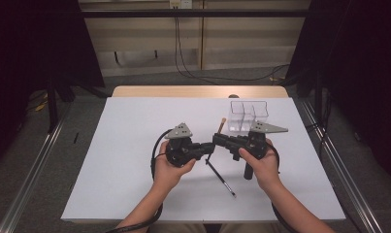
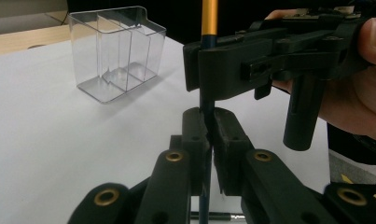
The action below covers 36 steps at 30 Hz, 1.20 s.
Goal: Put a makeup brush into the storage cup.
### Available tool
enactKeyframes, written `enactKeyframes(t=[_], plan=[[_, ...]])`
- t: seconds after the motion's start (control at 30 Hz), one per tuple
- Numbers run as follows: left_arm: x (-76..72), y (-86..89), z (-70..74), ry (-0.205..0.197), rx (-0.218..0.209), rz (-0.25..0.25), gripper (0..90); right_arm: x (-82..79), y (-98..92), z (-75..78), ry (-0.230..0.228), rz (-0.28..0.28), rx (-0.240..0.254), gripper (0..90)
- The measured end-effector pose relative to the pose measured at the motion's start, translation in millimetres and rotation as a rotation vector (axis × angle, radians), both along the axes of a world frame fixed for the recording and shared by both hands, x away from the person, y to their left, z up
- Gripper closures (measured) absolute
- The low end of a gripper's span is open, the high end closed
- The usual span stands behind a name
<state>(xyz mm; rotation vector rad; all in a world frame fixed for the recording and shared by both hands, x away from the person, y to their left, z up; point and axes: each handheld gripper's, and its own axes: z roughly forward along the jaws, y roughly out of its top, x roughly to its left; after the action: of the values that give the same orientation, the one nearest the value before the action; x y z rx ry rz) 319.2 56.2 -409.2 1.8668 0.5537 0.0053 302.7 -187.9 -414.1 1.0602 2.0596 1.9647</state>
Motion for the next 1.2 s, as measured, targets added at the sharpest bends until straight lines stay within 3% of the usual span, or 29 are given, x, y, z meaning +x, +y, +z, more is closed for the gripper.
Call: enactKeyframes(t=[0.13,0.27,0.53,0.77,0.93,1.0,1.2], plan=[[0.8,1.1,-0.8,0.017,-0.027,-0.011,83.9,-1.4,1.9,1.8,-0.004,0.01,0.005,84.3],[0.7,2.1,-0.4,0.01,-0.037,-0.012,82.2,-1.4,1.1,3.1,-0.02,0.007,0.004,84.4],[1.4,6.0,-0.7,-0.003,-0.076,-0.009,67.6,-1.2,-0.3,4.0,-0.041,0.001,-0.001,84.4],[1.0,8.7,-1.6,-0.023,-0.098,-0.007,60.1,-2.6,0.0,5.6,-0.056,0.003,-0.013,84.4],[1.6,10.6,-3.0,-0.051,-0.125,-0.007,49.7,-2.9,-0.8,6.2,-0.061,0.0,-0.02,84.4],[2.3,11.7,-2.8,-0.043,-0.142,-0.012,45.8,-2.9,-1.2,6.7,-0.064,0.001,-0.021,84.4],[2.6,12.8,-1.4,-0.087,-0.139,-0.013,29.8,-3.4,-1.1,7.7,-0.072,0.005,-0.029,84.4]])
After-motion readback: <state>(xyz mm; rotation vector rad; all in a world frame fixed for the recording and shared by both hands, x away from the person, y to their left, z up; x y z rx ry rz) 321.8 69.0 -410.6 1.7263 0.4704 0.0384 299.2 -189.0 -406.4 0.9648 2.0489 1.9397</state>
